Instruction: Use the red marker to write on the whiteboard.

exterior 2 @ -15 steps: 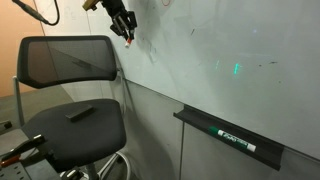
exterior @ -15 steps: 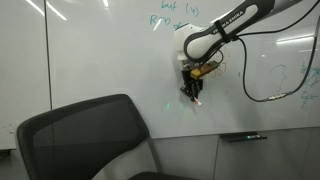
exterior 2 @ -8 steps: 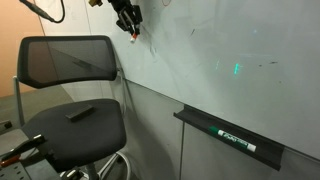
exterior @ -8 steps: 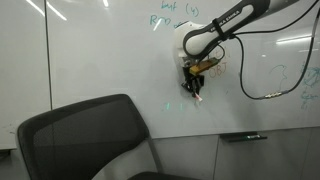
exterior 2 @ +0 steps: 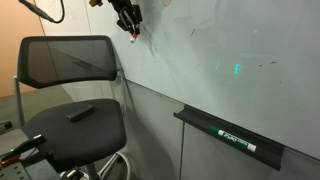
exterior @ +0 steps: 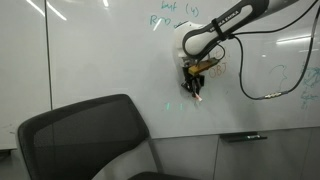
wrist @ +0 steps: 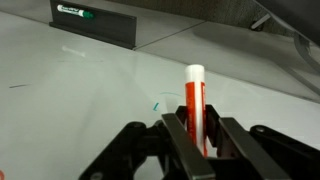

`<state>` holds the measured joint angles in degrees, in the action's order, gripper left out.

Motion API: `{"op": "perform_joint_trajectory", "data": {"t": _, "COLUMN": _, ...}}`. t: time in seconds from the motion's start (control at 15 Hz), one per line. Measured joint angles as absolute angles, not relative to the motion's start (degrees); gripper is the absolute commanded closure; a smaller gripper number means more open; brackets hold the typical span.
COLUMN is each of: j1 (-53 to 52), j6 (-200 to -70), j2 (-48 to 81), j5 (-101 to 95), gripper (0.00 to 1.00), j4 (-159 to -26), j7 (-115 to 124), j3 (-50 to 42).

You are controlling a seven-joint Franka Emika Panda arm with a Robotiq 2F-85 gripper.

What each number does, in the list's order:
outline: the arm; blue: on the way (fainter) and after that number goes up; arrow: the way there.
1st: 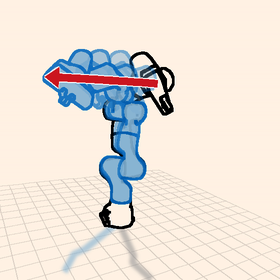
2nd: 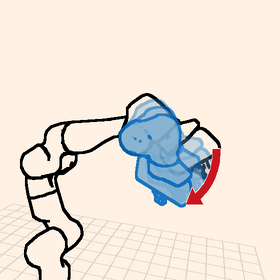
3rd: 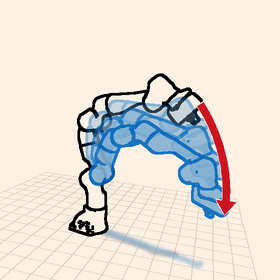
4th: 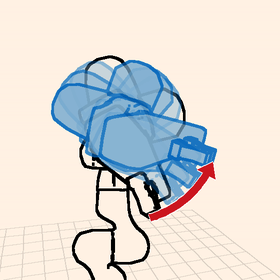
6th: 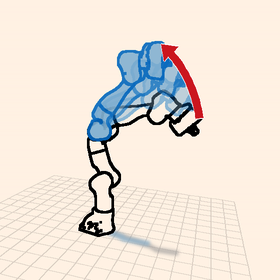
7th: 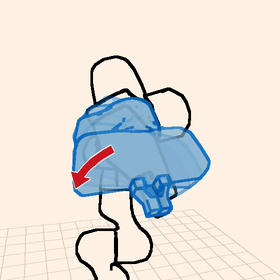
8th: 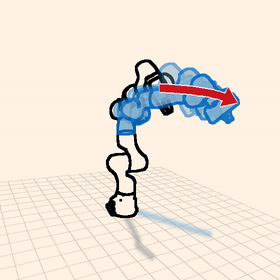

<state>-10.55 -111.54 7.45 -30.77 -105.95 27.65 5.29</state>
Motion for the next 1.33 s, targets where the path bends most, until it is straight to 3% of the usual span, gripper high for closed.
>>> {"op": "perform_joint_trajectory", "data": {"t": 1.33, "j1": -9.46, "j6": -116.45, "j2": 9.13, "j5": -30.77, "gripper": 0.94, "j4": -113.09, "j7": 28.60, "j3": 4.67}}
